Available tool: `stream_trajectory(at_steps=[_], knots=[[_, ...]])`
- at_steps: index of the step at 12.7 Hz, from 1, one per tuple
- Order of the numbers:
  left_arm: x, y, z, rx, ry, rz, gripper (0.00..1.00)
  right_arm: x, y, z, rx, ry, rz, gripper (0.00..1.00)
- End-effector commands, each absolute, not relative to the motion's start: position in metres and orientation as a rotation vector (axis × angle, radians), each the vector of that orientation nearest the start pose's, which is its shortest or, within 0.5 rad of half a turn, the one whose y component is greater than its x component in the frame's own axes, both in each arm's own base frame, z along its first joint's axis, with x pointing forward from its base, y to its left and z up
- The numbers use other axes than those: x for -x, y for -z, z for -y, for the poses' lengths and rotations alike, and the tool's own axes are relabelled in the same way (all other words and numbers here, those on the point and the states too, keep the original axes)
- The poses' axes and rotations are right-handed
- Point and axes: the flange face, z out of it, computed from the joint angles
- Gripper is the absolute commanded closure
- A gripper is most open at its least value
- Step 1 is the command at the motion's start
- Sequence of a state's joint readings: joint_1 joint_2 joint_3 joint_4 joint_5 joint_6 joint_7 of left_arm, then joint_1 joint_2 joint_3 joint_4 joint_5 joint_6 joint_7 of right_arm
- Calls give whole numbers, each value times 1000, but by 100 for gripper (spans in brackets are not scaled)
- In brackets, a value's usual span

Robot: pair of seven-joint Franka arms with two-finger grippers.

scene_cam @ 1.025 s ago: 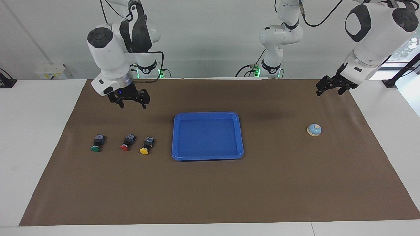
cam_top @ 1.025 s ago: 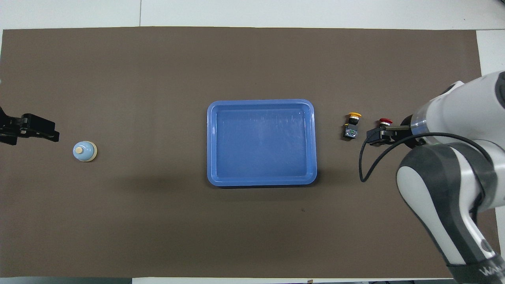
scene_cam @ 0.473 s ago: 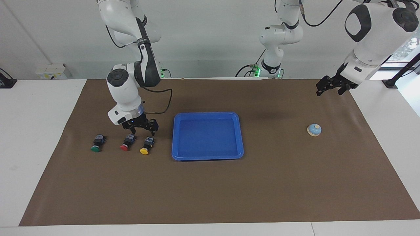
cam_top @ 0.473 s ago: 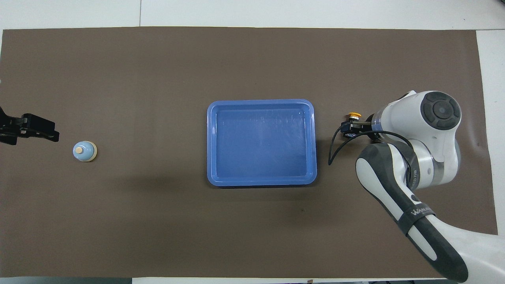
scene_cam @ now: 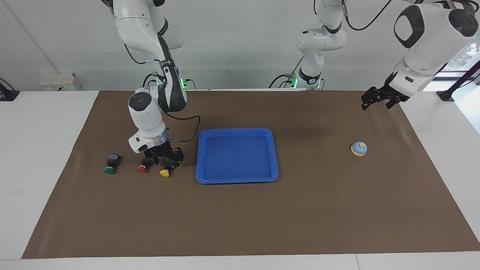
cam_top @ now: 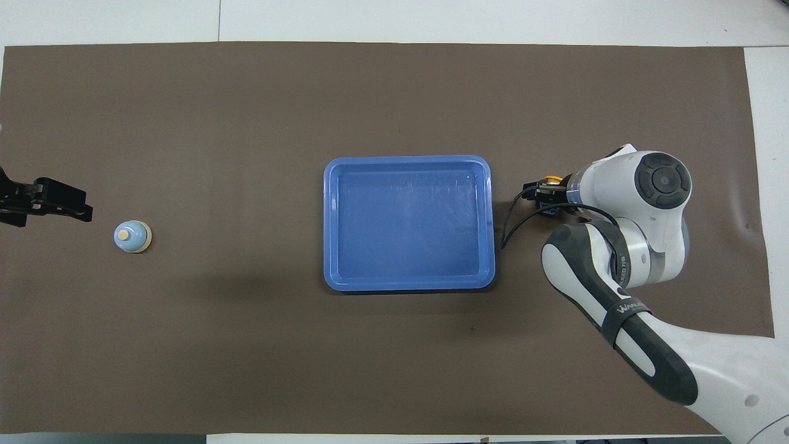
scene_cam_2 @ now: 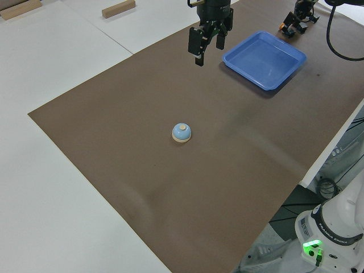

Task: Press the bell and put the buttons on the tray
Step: 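Carry the yellow button into the blue tray and release it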

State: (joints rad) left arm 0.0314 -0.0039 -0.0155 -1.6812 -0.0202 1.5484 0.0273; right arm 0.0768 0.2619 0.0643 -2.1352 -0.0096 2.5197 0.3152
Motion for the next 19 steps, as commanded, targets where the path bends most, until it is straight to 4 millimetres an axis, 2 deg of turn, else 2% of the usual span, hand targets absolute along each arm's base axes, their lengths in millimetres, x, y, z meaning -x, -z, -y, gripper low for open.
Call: stream_trajectory(at_steps=[1,2,3,4,8,9,12,13,14,17,19], knots=[[-541,-580,-7,3162,-206,-1,0,-583,-290,-92,3081,197,-305,15],[-541,-580,-7,3162,-208,-1,0,-583,-289,-94,3080,194,-305,39],[-541,-580,-7,3162,-206,-1,0,-582,-288,-94,3082,185,-308,78],[-541,-580,-7,3162,-206,-1,0,-581,-287,-93,3086,176,-303,100],[-541,-580,-7,3162,-208,-1,0,-581,-291,-95,3097,140,-288,100],[-541,-580,-7,3162,-208,-1,0,-583,-299,-99,3103,120,-279,100],[-541,-580,-7,3162,-206,-1,0,-601,-370,-156,3124,-2,-183,100],[-541,-580,-7,3162,-206,-1,0,-601,-387,-180,3126,-8,-132,100],[-541,-580,-7,3162,-206,-1,0,-596,-393,-204,3125,-10,-91,100],[-541,-581,-6,3162,-203,-4,0,-573,-385,-264,3112,40,101,100],[-541,-580,-7,3162,-208,-1,0,-562,-357,-275,3095,87,139,100]])
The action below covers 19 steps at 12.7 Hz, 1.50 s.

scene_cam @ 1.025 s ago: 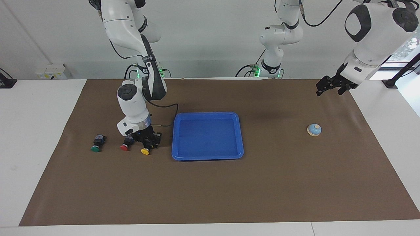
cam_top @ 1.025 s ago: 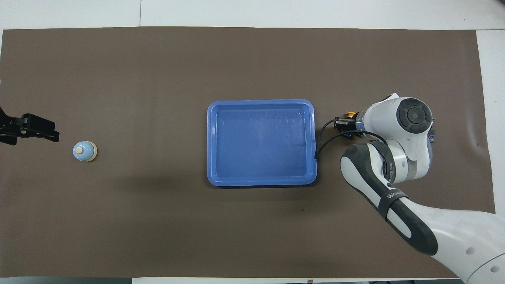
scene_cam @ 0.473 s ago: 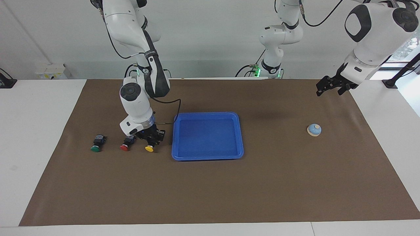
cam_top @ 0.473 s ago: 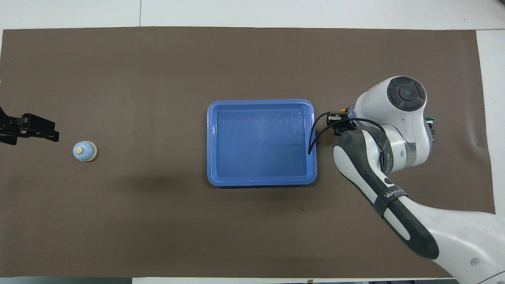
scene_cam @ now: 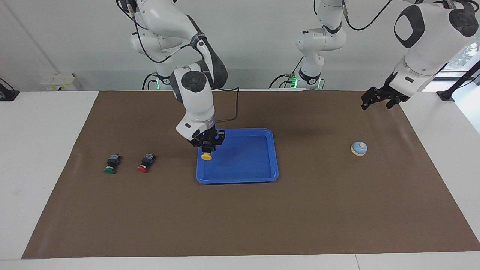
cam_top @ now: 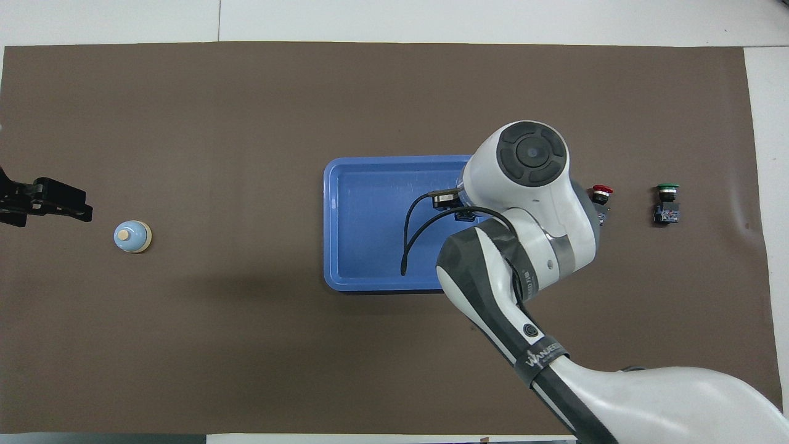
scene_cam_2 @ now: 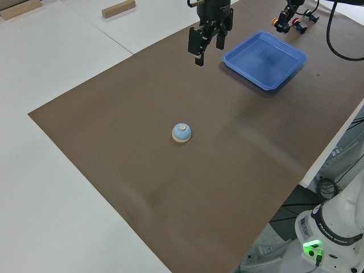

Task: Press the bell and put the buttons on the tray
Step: 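Carry the yellow button into the blue tray and release it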

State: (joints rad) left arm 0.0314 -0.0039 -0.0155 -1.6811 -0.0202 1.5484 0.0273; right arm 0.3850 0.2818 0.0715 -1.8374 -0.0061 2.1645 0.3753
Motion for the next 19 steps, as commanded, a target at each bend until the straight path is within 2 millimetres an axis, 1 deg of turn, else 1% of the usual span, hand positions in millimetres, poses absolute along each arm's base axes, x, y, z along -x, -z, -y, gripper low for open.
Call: stream_trajectory(at_steps=[1,3,5,6,8,9,10,11,12,13,14,15,16,17,18,19], knots=[[-541,-580,-7,3162,-208,-1,0,-557,-346,-274,3097,81,145,100],[-541,-580,-7,3162,-208,-1,0,-555,-340,-275,3101,67,143,100],[-541,-580,-7,3162,-208,-1,0,-547,-326,-272,3113,27,119,100],[-541,-580,-7,3162,-208,-1,0,-545,-321,-268,3111,35,60,100],[-541,-580,-7,3162,-206,-1,0,-535,-306,-266,3106,46,-6,100],[-541,-580,-7,3162,-208,-1,0,-531,-299,-266,3100,65,-31,100],[-541,-580,-7,3162,-206,-1,0,-525,-296,-273,3099,64,-12,100],[-541,-580,-6,3162,-208,-4,0,-523,-294,-273,3101,58,-14,100],[-541,-580,-7,3162,-208,-1,0,-524,-294,-271,3103,54,-28,40],[-541,-580,-7,3162,-208,-1,0,-525,-297,-271,3104,49,-35,0],[-541,-581,-7,3162,-203,-1,0,-528,-303,-268,3109,37,-73,0],[-541,-580,-7,3162,-206,-1,0,-533,-319,-264,3111,29,-109,0],[-541,-580,-7,3162,-208,-1,0,-542,-339,-251,3113,26,-149,0],[-541,-580,-7,3162,-206,-1,0,-555,-368,-229,3112,26,-209,0],[-541,-580,-7,3162,-208,-1,0,-564,-388,-208,3115,15,-247,0],[-541,-580,-7,3162,-208,-1,0,-572,-401,-180,3120,-8,-286,0]])
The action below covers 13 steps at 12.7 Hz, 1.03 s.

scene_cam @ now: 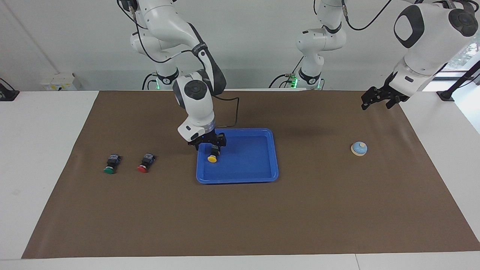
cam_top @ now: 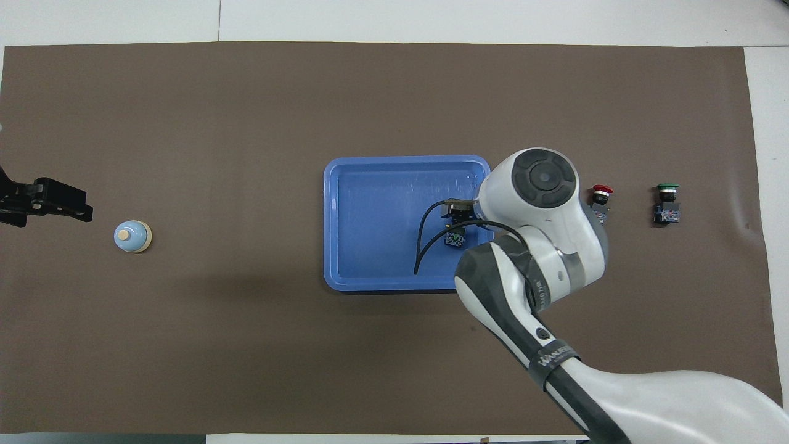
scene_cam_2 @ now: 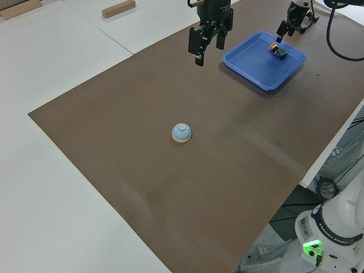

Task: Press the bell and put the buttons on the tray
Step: 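Carry the yellow button into the blue tray and release it, then grasp the red button with the right gripper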

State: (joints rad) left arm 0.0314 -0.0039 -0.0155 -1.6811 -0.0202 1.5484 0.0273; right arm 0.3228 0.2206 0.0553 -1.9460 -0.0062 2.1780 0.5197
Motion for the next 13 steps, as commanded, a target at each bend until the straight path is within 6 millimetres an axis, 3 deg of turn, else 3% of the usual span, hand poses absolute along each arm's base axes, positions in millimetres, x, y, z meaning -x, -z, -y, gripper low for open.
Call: stream_trajectory(at_steps=[1,5,8,9,13], knots=[[-541,-580,-7,3162,-206,-1,0,-575,-407,-160,3125,-14,-291,0],[-541,-580,-7,3162,-208,-1,0,-585,-392,-37,3134,-61,-379,0],[-541,-581,-7,3162,-206,-1,0,-558,-361,32,3119,-35,-459,0],[-541,-580,-7,3162,-208,-1,0,-550,-348,41,3117,30,-450,0],[-541,-580,-6,3162,-208,-4,0,-533,-324,36,3107,128,-447,0]])
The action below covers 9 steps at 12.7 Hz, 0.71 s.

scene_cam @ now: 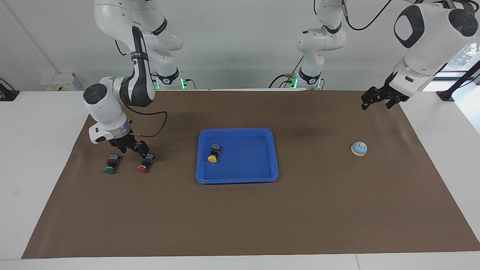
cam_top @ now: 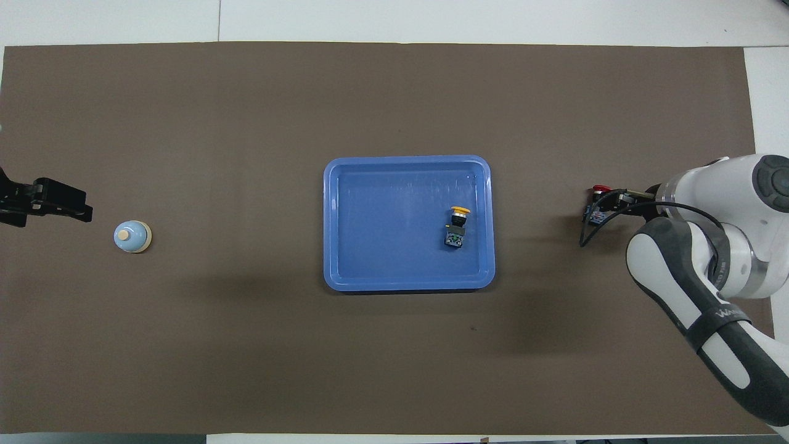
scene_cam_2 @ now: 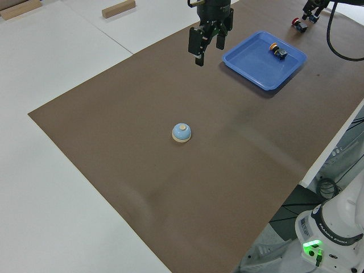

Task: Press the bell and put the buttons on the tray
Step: 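Grasp the red button with the right gripper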

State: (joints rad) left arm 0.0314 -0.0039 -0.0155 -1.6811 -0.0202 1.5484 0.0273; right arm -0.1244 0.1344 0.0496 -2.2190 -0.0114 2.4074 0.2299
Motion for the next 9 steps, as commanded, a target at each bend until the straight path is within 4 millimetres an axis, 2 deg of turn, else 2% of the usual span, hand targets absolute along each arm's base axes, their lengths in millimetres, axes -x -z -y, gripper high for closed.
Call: stream_trajectory(at_steps=[1,7,8,9], knots=[[-541,-580,-7,3162,-208,-1,0,-531,-321,30,3106,131,-444,0],[-541,-580,-7,3162,-208,-1,0,-533,-290,14,3079,203,-442,0],[-541,-580,-7,3162,-208,-1,0,-533,-290,12,3079,208,-438,9],[-541,-580,-7,3162,-208,-1,0,-533,-287,13,3080,203,-435,28]])
